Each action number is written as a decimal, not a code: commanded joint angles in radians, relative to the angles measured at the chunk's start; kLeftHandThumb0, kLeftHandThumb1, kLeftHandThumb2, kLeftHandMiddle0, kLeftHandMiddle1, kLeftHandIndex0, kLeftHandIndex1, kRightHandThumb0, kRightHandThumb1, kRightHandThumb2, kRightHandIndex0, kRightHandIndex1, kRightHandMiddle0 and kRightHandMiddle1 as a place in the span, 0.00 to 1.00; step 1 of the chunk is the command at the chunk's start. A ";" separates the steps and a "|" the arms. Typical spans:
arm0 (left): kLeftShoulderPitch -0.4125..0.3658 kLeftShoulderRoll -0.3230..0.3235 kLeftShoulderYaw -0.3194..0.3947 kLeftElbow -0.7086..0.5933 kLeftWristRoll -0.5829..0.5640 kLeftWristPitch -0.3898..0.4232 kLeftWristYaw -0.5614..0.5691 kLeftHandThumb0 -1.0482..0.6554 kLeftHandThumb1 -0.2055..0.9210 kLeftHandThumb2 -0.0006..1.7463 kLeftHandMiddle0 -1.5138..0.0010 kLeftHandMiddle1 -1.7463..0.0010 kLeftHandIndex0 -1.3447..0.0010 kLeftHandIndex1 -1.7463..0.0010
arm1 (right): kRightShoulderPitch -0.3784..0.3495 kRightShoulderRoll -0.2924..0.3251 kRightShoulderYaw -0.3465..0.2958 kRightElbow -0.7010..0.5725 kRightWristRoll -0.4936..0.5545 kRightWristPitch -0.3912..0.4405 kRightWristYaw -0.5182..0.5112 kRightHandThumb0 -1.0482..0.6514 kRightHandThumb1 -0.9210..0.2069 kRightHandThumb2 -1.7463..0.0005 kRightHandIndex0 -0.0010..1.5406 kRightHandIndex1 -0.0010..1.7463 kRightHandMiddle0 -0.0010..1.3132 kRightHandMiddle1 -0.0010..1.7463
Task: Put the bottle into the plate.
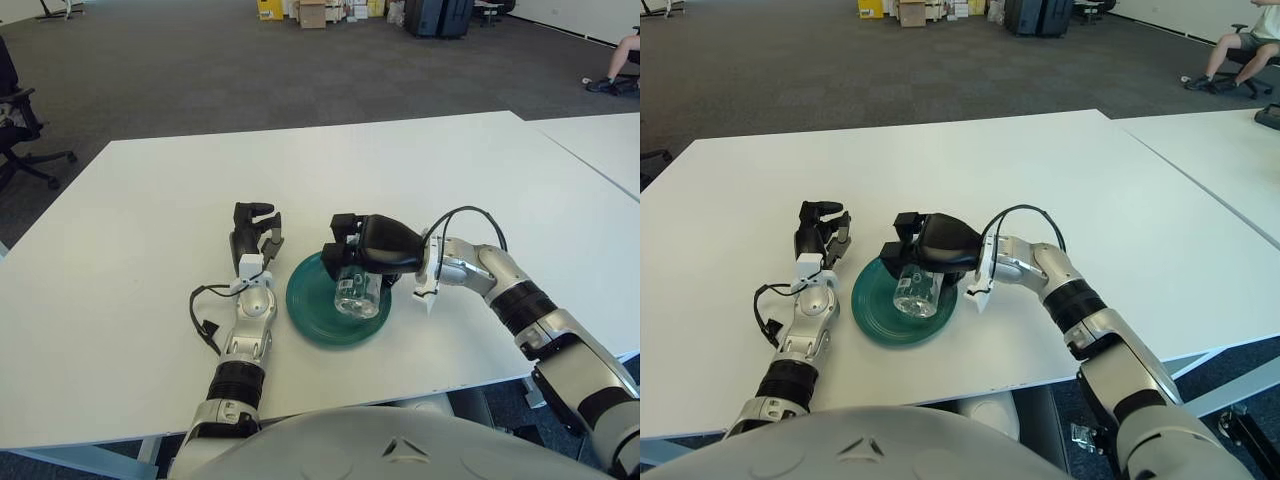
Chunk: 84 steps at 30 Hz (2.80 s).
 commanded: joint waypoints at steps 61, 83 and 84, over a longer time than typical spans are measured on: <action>-0.048 0.020 0.039 0.127 -0.053 -0.165 -0.048 0.41 1.00 0.24 0.62 0.48 0.77 0.06 | -0.132 -0.116 -0.047 -0.078 0.062 0.029 0.053 0.02 0.00 0.51 0.00 0.00 0.00 0.00; -0.047 0.024 0.038 0.086 0.008 -0.085 -0.008 0.41 1.00 0.24 0.62 0.47 0.78 0.06 | -0.234 0.141 -0.293 0.376 0.595 0.073 0.002 0.10 0.00 0.62 0.14 0.03 0.00 0.32; -0.045 0.024 0.037 0.080 0.009 -0.078 -0.008 0.41 1.00 0.24 0.62 0.47 0.78 0.06 | -0.232 0.151 -0.303 0.381 0.605 0.078 -0.001 0.10 0.00 0.63 0.15 0.04 0.00 0.34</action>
